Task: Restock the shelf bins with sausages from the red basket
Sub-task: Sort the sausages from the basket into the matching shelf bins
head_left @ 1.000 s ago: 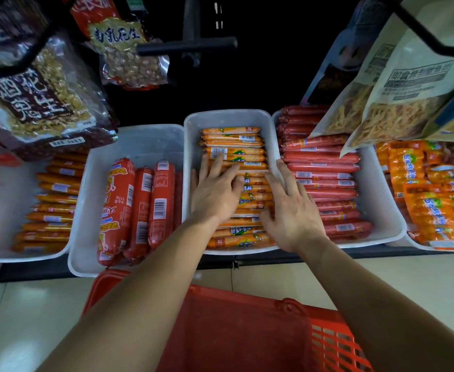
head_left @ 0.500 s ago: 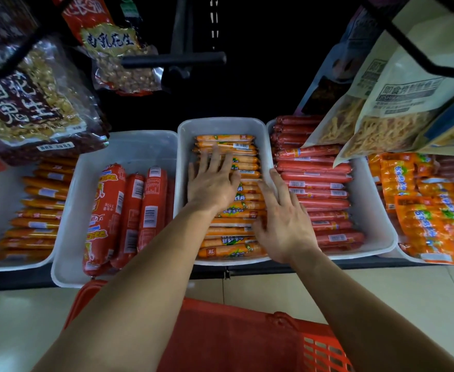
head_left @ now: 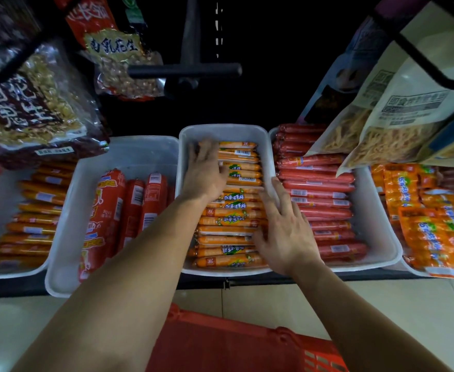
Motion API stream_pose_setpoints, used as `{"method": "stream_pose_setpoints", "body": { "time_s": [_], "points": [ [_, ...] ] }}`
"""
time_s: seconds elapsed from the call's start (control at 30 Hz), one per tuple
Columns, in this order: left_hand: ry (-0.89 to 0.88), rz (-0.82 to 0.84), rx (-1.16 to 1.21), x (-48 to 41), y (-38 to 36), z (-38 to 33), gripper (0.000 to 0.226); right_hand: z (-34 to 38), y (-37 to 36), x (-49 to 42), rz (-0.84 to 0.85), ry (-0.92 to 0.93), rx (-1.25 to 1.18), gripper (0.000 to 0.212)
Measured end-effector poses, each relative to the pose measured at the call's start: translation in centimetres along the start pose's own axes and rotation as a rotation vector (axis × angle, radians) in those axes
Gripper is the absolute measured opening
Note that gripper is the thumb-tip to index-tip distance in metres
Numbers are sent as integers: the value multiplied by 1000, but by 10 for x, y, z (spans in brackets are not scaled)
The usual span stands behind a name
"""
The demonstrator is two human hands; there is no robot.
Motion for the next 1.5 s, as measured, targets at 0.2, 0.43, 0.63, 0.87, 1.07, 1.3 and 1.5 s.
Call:
{"method": "stream_pose_setpoints", "body": {
  "time_s": [0.2,0.43,0.63,0.87,1.07,1.3,1.5],
  "points": [
    [170,-29,166,-5,-9,1,73,1,1,1,8,-10,3,80],
    [218,-50,205,2,-6,-1,78,2,1,2,-1,-17,3,78],
    [172,-115,461,-2,8,-5,48,3,2,2,1,-10,3,78],
    [208,-170,465,-1,9,-9,34,3,2,1,-4,-14,3,76],
    [371,-135,529,-5,5,-10,29,3,1,1,0,-11,5,76],
    [319,-90,491,-5,6,-11,25,4,1,3,-15,-10,14,76],
    [517,-83,363,21,3,-18,41,3,-1,1,-33,-10,2,74]
  ]
}}
Point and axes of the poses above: each hand's wrist, its own x-axis away from the middle knuckle, its own y-axis out of the back of the hand, z = x × y, the point moved 1 cm from there along -x, towards the middle knuckle, and after that the axes turned 7 degrees about -y, right-handed, at the moved point
